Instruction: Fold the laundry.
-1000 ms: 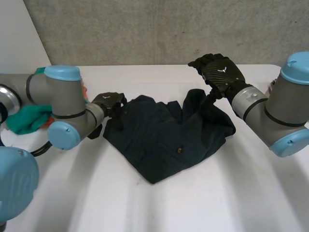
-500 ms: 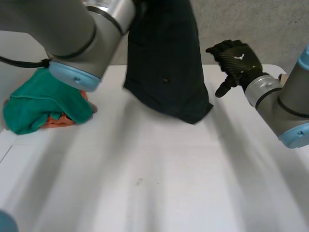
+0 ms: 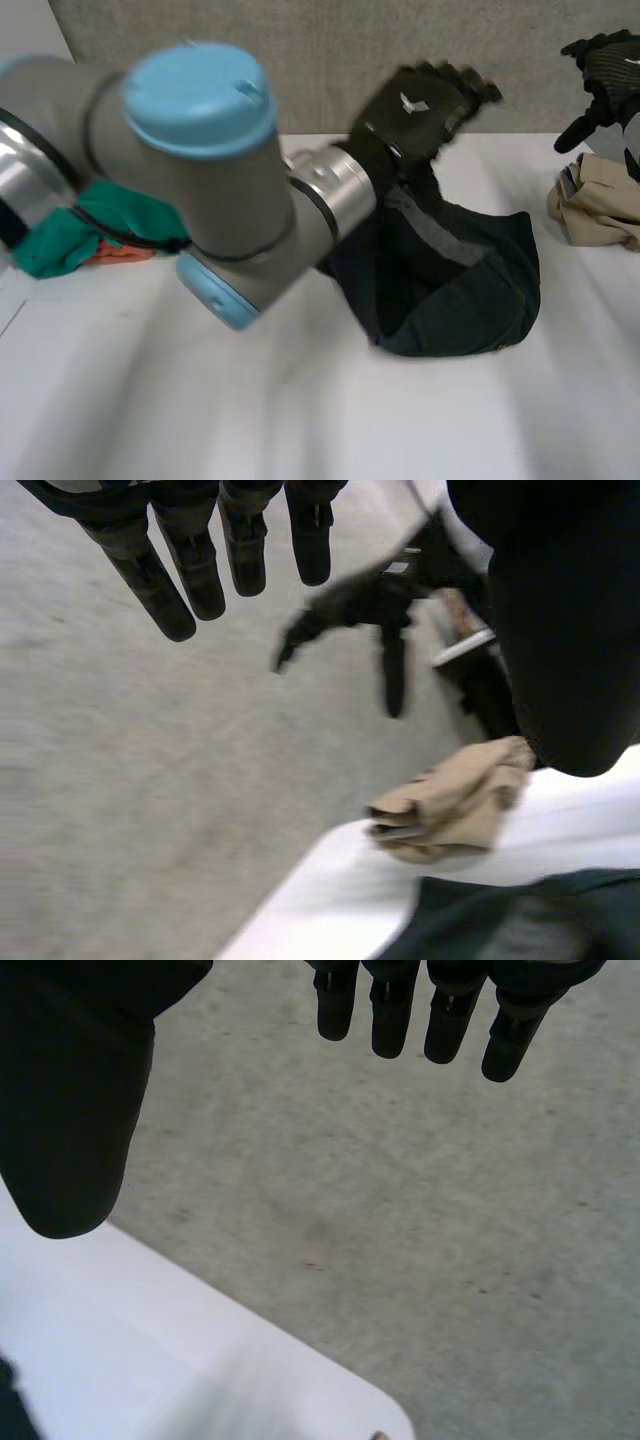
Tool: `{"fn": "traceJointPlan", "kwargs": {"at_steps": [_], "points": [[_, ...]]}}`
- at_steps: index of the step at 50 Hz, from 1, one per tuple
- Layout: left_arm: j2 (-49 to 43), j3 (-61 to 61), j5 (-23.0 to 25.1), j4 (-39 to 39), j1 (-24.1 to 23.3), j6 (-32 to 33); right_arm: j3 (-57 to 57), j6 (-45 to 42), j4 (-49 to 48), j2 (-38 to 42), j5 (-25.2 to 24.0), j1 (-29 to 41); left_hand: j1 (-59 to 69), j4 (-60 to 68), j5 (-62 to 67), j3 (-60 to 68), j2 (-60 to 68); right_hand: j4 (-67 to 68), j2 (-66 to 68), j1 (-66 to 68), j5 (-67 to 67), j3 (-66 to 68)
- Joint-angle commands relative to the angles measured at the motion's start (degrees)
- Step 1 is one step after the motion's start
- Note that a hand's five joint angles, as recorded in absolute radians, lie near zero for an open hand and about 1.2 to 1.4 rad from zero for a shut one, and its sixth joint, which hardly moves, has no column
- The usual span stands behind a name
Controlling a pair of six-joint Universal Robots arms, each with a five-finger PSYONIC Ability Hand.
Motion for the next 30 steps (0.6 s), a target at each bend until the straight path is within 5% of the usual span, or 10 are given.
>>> {"fn": "traceJointPlan", "kwargs": {"at_steps": [1,8,15,26,30], "points": [[2.05,0.89,-2.1,-0.27,6.51,0.84,0.93,-2.53,11.66,-3.67,-2.08,2.96,-1.02,-0.53,-0.26,-1.28,-1.01,-2.3,-2.0,-2.73,-2.88,-2.0],[-4.08,5.45,1.22,-6.49,11.43,4.7,8.47,-1.83,21.68,-7.0,0.64,7.35,-2.36,-1.87,-1.6,-2.62,-2.34,-2.3,-2.0,-2.73,-2.88,-2.0],[-14.99,14.68,5.72,-16.08,12.67,11.47,20.26,-3.84,16.86,-10.17,2.14,9.99,-4.6,-4.1,-3.83,-4.85,-4.58,-2.3,-2.0,-2.73,-2.88,-2.0],[-29.06,28.49,1.6,-21.19,10.91,22.2,31.86,-6.66,5.97,-11.58,2.67,12.63,-4.6,-4.1,-3.83,-4.85,-4.58,0.05,0.35,-0.38,-0.54,0.34],[-31.96,32.09,-0.43,-20.84,9.77,24.57,34.68,-6.75,1.84,-10.88,3.37,13.68,-4.6,-4.1,-3.83,-4.85,-4.58,13.98,14.28,13.55,13.4,14.28]]}}
